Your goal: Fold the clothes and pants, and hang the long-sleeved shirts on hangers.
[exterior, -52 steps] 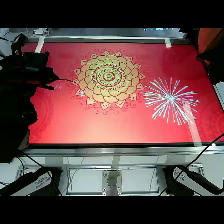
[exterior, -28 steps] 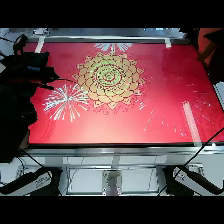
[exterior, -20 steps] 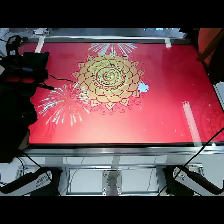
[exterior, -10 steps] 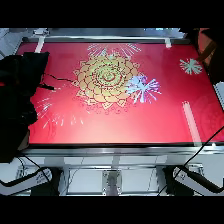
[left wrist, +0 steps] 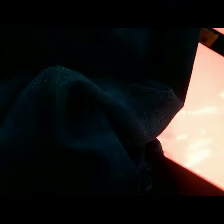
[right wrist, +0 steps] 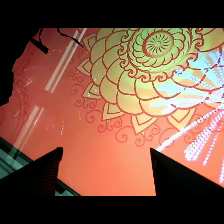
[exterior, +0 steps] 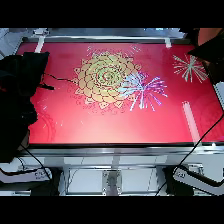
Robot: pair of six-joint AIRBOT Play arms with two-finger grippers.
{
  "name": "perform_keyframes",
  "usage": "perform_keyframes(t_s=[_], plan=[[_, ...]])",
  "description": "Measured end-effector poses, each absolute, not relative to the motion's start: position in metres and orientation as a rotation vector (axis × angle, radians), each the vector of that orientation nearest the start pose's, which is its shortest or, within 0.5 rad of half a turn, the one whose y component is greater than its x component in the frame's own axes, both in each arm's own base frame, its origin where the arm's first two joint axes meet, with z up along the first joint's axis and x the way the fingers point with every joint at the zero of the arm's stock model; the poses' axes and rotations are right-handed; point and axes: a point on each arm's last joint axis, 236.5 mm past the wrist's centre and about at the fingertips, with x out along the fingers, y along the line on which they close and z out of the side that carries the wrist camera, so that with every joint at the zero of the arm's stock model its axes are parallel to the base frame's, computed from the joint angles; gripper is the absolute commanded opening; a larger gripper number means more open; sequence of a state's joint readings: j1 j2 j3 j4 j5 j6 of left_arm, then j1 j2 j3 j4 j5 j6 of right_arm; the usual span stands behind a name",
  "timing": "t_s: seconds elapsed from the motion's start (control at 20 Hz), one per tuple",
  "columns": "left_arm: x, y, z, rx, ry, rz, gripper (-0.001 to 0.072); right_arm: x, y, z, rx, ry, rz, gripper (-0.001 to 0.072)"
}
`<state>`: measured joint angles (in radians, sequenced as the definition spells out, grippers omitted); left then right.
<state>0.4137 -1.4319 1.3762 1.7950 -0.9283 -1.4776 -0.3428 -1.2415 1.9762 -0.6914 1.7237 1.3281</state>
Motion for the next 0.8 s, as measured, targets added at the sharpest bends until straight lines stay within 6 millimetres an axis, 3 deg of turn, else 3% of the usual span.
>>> perform_keyframes(t_s=[0.2,0.3,0.4,0.5,0.65,0.7,0.8], plan=[[0.435,0.232,0.059,0.116,1.028,0.426,0.0013,0.354,0.064,0.319,0.253,0.797,0.635,0.0633],[0.442,0.219,0.086,0.14,0.981,0.412,0.0013,0.355,0.063,0.318,0.258,0.804,0.635,0.0633],[0.451,0.19,0.124,0.159,0.907,0.367,0.0013,0.354,0.062,0.318,0.252,0.809,0.63,0.0632],[0.46,0.132,0.17,0.155,0.792,0.259,0.0013,0.349,0.061,0.317,0.231,0.827,0.624,0.063],[0.464,0.006,0.23,0.12,0.609,-0.011,0.0013,0.34,0.053,0.314,0.193,0.858,0.581,0.063],[0.458,-0.043,0.244,0.112,0.567,-0.121,0.0012,0.338,0.05,0.313,0.181,0.862,0.561,0.063],[0.438,-0.137,0.253,0.107,0.539,-0.337,0.0012,0.335,0.041,0.31,0.155,0.876,0.512,0.063]])
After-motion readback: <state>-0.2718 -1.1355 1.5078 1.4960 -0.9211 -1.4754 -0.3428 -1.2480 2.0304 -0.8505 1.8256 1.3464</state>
